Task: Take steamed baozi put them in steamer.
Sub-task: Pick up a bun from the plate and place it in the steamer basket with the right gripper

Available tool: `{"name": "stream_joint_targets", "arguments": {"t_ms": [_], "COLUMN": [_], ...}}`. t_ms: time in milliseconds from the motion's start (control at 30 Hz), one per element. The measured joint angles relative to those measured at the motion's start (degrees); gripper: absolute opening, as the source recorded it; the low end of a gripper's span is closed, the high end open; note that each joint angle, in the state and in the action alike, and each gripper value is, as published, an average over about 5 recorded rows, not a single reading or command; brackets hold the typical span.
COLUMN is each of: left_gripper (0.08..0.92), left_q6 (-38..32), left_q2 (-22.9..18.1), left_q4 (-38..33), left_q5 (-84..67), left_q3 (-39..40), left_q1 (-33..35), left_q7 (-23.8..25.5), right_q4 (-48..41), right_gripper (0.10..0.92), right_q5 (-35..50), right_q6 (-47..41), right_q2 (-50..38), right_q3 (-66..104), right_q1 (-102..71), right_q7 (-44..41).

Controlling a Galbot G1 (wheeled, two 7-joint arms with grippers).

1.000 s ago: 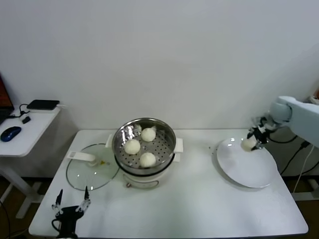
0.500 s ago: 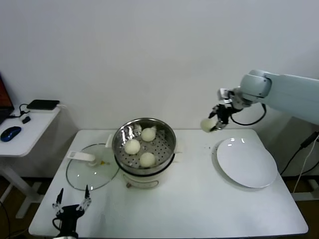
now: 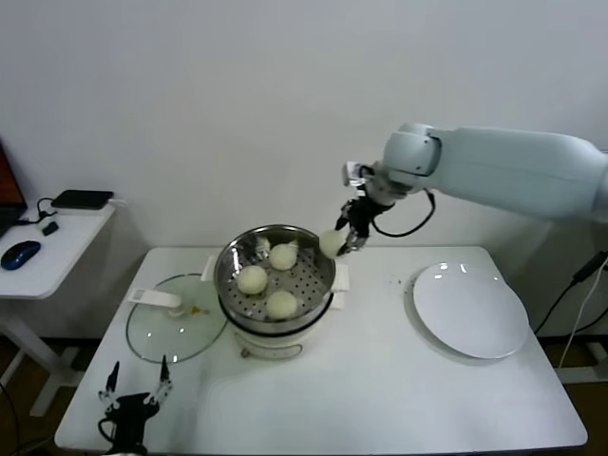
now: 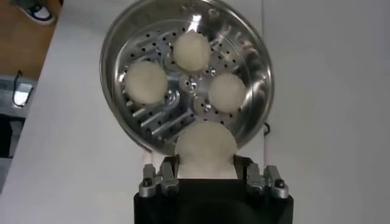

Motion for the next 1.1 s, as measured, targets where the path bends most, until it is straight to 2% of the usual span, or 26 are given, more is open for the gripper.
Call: {"name": "stream_joint_targets", "arguments": {"t_ms": [433, 1100], "left_gripper": [0.823, 0.823], "left_q6": [0.0, -0.5], "left_q2": [0.0, 0.0], "left_q4": [0.5, 0.7], "left_q5": [-0.1, -0.1], "left_q3": [-0.2, -0.5], "left_q1": [-0.1, -0.1], "left_q7": [0.1, 0.1], "right_q4": [-5.7, -10.4], "right_gripper": [0.611, 0.618], "right_q5": [-0.7, -6.3], "right_q6": [-2.0, -2.0], "right_q2": [9.5, 12.8], "right_q3": [0.8, 1.3], "right_q1": [-5.1, -10.0], "right_q7": [-0.1, 0.2]}}
